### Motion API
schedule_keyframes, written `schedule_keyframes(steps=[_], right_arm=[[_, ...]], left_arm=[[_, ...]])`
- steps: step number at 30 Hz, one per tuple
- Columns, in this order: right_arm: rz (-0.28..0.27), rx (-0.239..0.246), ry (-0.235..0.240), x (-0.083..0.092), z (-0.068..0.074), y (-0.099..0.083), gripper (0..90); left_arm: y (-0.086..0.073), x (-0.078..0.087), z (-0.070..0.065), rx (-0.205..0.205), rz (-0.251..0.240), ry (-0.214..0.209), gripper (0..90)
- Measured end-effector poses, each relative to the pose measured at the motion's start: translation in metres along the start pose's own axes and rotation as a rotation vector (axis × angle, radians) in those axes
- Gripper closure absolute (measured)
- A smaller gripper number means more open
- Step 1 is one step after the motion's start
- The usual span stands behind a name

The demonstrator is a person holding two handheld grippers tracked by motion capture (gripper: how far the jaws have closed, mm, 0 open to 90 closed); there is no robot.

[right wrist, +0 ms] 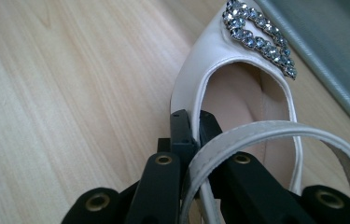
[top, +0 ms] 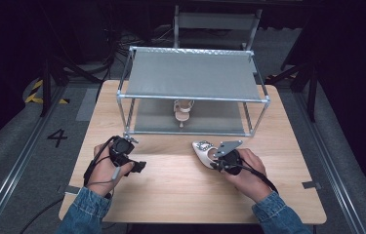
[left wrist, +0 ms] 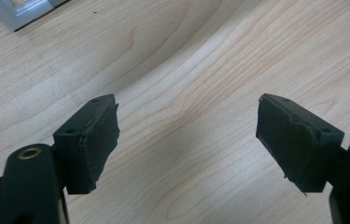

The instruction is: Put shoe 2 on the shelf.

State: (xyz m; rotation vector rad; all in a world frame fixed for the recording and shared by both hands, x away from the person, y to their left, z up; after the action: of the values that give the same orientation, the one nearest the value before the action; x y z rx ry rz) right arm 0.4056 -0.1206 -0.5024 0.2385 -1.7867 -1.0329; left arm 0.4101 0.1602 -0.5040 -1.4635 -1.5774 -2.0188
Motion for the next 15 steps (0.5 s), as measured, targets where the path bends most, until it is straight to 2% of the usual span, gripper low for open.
schedule_keyframes(steps=[2,7,13,15], right_arm=[[-0.009,-0.013,-0.022,0.003,-0.005,0.003,87.5],[-0.052,-0.051,-0.051,0.005,-0.022,0.017,87.4],[-0.047,-0.057,-0.085,-0.005,-0.041,0.030,87.4],[-0.045,-0.055,-0.092,-0.008,-0.045,0.032,87.4]], left_arm=[[-0.001,0.001,0.001,0.019,0.000,0.001,21.7],[-0.003,0.004,0.003,0.024,-0.004,0.005,21.7],[-0.009,0.009,0.007,0.040,-0.002,0.016,21.7],[-0.009,0.009,0.008,0.029,-0.006,0.014,21.7]])
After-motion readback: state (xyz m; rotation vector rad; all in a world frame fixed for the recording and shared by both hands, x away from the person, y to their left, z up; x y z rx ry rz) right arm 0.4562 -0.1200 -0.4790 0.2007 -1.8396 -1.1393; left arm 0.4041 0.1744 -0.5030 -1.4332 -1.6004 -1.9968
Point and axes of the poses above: each handheld gripper's, and its own axes: x roughly backward along the jaws, y roughly out of its top, z roughly to its left, the point moved 10 cm from there along -x, roughly forward along the jaws, and after that the axes turned 12 degrees about -z, right-handed, at the moved point
